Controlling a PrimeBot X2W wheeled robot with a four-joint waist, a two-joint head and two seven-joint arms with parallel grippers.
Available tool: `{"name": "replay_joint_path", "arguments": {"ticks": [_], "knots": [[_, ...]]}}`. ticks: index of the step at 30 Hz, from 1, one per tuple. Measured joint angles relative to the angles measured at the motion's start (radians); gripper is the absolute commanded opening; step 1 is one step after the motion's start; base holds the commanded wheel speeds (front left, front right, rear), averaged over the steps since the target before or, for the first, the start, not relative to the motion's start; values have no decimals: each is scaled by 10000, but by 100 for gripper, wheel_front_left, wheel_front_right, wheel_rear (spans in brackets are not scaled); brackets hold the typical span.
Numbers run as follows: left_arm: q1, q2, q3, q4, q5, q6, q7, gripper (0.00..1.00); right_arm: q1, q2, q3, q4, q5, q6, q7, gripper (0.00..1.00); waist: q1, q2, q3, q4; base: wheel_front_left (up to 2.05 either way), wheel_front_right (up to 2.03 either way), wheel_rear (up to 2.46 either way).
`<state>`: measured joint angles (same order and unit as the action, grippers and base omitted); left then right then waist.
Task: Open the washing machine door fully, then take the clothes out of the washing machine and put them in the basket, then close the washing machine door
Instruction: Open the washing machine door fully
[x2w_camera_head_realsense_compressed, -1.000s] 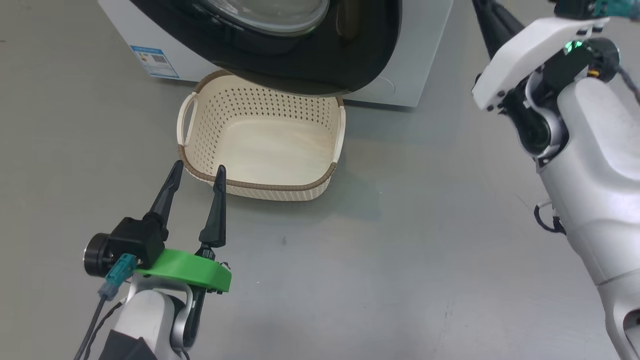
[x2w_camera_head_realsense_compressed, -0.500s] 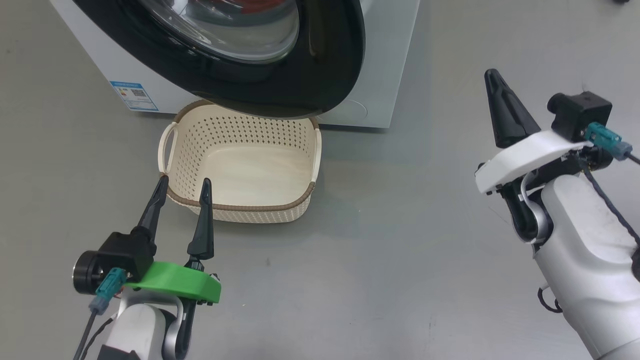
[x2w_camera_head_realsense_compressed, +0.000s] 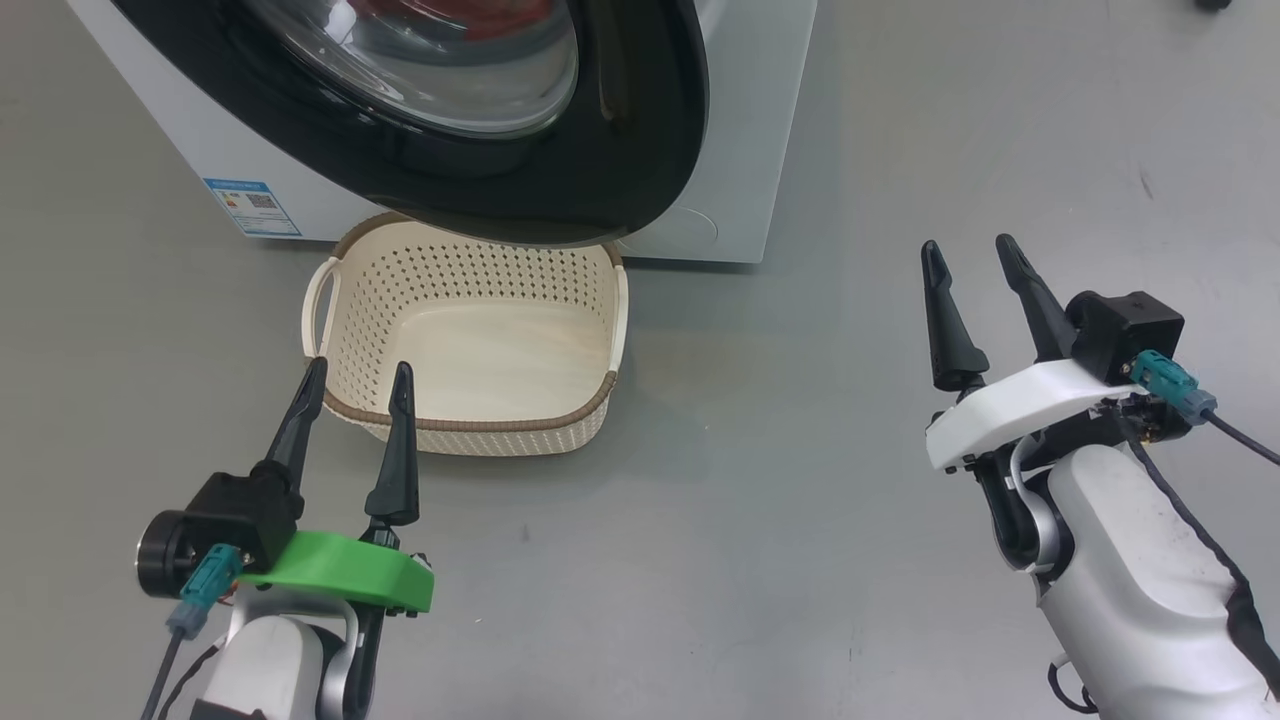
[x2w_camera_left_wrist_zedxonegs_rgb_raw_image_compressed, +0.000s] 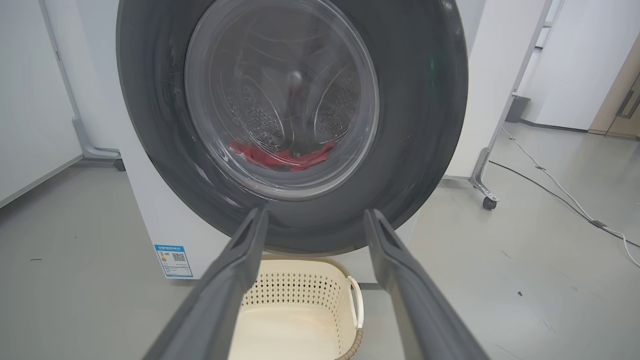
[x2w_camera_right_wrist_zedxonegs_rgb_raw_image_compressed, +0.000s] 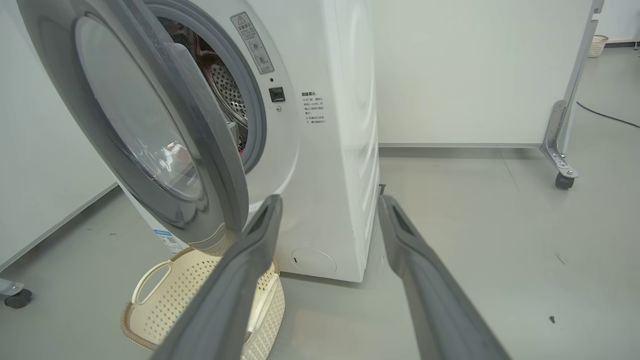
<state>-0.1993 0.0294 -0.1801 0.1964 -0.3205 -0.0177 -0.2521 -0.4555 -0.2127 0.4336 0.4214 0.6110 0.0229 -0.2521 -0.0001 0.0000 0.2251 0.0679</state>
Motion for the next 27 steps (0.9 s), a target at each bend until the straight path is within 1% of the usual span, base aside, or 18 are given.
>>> {"name": "replay_joint_path", "arguments": {"ticks": [5, 12, 14, 27], "knots": [[122, 2, 36, 2, 50, 0, 0, 100, 406, 198, -169, -428, -130, -159, 0, 100, 0, 0, -38, -45, 0, 0, 0], [161, 2, 84, -35, 50, 0, 0, 100, 722, 232, -493, -1043, -456, -186, 0, 100, 0, 0, -76, -70, 0, 0, 0], [173, 4, 86, -35, 52, 0, 0, 100, 828, 236, -556, -1151, -512, -257, 0, 100, 1, 0, -93, -76, 0, 0, 0], [348, 6, 67, -58, 52, 0, 0, 100, 1391, 307, -711, -1607, -725, -255, 0, 100, 0, 0, -162, -98, 0, 0, 0]]}}
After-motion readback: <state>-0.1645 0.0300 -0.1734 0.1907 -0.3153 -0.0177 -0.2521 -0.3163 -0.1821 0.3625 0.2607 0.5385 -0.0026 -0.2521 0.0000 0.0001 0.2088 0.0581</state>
